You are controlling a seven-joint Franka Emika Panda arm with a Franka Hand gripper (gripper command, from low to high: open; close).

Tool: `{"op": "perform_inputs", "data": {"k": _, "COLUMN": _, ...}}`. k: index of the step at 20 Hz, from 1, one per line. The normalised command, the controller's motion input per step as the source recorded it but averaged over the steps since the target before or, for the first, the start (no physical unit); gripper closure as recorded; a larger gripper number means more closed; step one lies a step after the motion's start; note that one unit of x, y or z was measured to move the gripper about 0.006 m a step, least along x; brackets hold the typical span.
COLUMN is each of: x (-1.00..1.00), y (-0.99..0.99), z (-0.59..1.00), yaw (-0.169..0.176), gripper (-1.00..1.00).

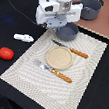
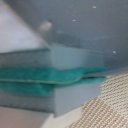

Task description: Place the pan onto the stove and place the fish and sausage into the pan.

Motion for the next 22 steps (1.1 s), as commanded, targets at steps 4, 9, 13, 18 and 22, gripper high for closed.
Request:
{"op": "perform_inputs", "data": {"k": 4, "x": -0.09, "y": 0.11, "z": 1.0, "yaw": -0.048, "gripper": 1.0}}
{"op": "perform_inputs", "data": {"k": 9, "x": -0.66, "y": 0.1, "z": 0.92, "yaw": -0.003, "gripper": 1.0}}
{"op": "perform_inputs", "data": {"k": 13, "x": -0.95, "y": 0.0, "z": 0.54, "yaw": 0.0, "gripper": 1.0}}
{"op": "perform_inputs", "data": {"k": 18, "x": -1.0, "y": 0.02, "z": 0.37, "yaw": 0.0, "gripper": 1.0}}
{"op": "perform_inputs", "data": {"k": 22, "x": -1.0, "y": 0.17, "z": 0.19, "yaw": 0.0, "gripper": 1.0}}
